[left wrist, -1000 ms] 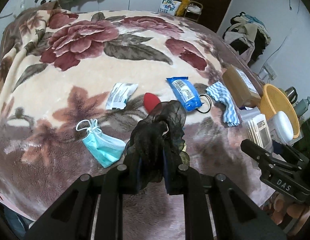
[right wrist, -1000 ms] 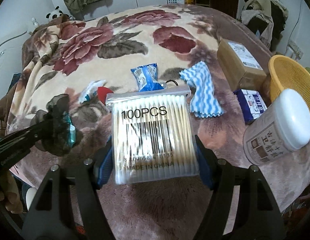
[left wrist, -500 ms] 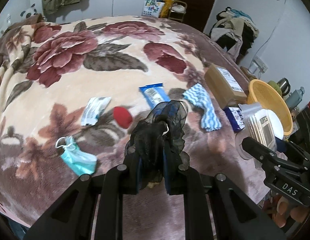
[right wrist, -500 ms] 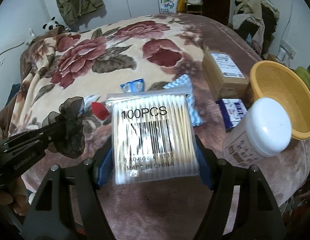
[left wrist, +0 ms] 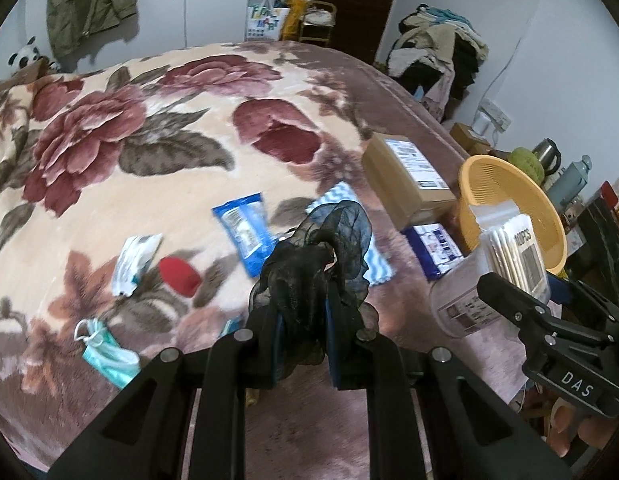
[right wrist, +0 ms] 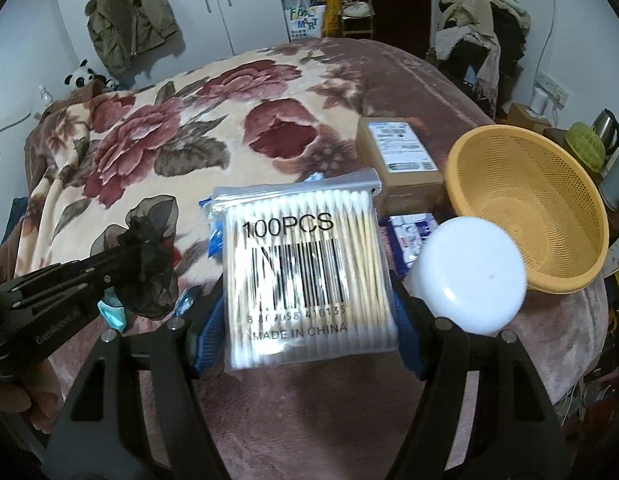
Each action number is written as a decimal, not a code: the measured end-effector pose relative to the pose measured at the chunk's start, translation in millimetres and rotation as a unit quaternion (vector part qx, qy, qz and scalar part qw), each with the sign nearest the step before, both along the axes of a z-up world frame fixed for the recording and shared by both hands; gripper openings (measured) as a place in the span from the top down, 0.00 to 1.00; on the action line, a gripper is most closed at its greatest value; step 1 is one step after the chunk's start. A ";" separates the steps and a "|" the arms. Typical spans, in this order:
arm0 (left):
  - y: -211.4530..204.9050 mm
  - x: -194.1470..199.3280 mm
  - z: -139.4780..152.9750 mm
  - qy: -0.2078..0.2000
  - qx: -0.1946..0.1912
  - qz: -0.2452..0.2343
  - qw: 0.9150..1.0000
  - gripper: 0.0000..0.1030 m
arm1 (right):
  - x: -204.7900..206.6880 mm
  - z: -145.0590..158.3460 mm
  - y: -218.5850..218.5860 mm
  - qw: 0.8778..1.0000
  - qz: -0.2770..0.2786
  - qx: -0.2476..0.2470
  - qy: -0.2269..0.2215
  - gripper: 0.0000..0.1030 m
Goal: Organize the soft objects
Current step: 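Carry the scrunchie and cotton-swab pack with both tools over the orange basket, then open both tools to drop the scrunchie and swab pack into the basket, then withdraw both open tools from the basket back over the blanket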
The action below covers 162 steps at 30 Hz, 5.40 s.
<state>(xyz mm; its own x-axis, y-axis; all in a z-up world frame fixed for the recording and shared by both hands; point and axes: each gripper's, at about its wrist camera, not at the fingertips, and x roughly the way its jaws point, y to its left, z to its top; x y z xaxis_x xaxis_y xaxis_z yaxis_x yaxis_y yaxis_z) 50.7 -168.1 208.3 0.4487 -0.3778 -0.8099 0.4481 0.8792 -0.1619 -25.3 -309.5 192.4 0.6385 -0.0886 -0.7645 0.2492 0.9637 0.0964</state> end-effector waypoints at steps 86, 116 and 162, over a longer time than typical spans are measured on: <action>-301.9 25.8 27.9 0.008 0.014 -0.140 0.990 0.00 | -19.2 10.5 -240.4 0.981 -0.190 0.006 0.034 0.00; -145.9 33.6 42.4 -0.009 0.005 -0.074 0.997 0.00 | -0.4 32.1 -103.3 0.993 -0.108 -0.036 0.031 0.00; 20.4 10.8 -59.1 0.010 0.050 -0.020 0.999 0.00 | 9.4 -76.2 45.6 0.994 -0.025 0.010 0.103 0.00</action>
